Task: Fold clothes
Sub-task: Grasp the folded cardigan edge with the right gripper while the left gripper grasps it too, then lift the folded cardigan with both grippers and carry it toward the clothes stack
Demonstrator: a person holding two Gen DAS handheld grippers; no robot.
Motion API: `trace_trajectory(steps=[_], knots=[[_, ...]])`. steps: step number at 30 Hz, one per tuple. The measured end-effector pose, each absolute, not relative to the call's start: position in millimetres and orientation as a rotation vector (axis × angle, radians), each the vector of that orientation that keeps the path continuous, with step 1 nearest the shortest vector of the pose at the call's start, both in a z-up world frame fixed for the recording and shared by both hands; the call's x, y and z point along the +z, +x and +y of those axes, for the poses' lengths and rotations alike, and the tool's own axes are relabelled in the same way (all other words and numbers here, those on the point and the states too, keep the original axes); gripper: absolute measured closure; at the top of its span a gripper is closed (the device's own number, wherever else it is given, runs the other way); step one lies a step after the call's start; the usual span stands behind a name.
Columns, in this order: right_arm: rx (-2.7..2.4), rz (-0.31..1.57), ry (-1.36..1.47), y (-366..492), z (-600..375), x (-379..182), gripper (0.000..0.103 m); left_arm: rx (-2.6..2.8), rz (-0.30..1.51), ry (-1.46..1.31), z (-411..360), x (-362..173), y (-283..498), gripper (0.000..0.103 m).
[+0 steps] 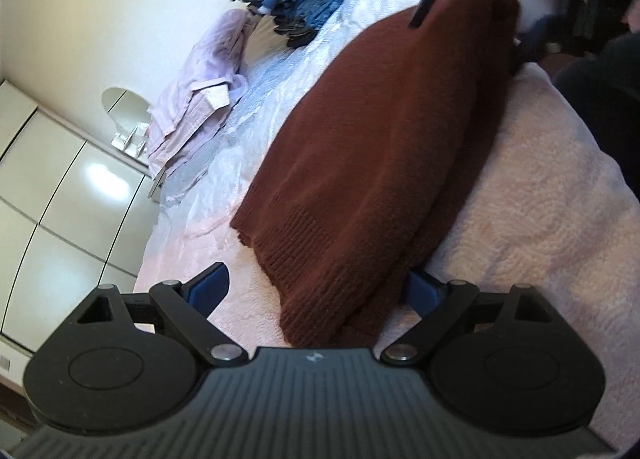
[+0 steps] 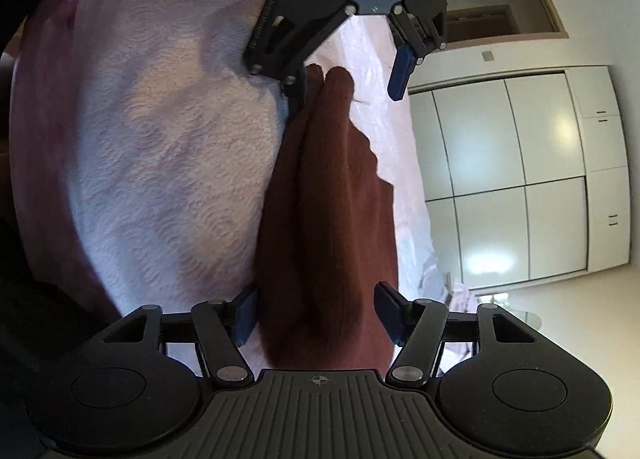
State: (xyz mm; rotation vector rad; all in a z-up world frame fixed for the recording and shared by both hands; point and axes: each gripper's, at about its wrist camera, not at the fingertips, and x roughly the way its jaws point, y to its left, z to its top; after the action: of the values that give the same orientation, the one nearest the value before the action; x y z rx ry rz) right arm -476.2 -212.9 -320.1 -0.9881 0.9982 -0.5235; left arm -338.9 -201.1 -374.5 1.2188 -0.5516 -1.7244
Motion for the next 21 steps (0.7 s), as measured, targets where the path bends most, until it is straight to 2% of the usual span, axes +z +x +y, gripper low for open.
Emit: trace_trajectory(steps=[1,6,8,9,10,13,16,21], knots=[[-0.517,0.997,-0.960,-473.6,-218.1,-316.3,0.069,-1.719,-0.578,1.232,-198.6,-376.6,-340.9,0.012],[-0.547,0.911,-0.781,-479.8,-238.4,-259.9,0.072,-1.687,-0.719,1.298,-197.9,-386.7,-354.6,0.012],[-0.564,0.878,-0.723,-485.0,-247.1,-241.6,0.072,-1.674,-0.768,1.339,-204.1,-389.8,-360.4,0.017],[-0.571,0.865,-0.697,-487.2,-251.4,-233.9,0.072,-1.668,-0.781,1.362,-208.3,-390.4,-362.7,0.030],[-0.573,0.863,-0.680,-488.3,-255.7,-230.2,0.072,-1.661,-0.787,1.386,-213.5,-390.5,-364.8,0.049],[-0.572,0.872,-0.650,-494.9,-260.2,-227.3,0.072,-1.673,-0.746,1.431,-227.6,-384.7,-368.0,0.070],[-0.563,0.899,-0.649,-498.1,-258.3,-229.9,0.071,-1.701,-0.703,1.461,-232.9,-377.2,-370.1,0.079],[-0.572,0.942,-0.660,-492.3,-254.2,-243.0,0.068,-1.714,-0.662,1.504,-235.9,-372.3,-372.6,0.081]])
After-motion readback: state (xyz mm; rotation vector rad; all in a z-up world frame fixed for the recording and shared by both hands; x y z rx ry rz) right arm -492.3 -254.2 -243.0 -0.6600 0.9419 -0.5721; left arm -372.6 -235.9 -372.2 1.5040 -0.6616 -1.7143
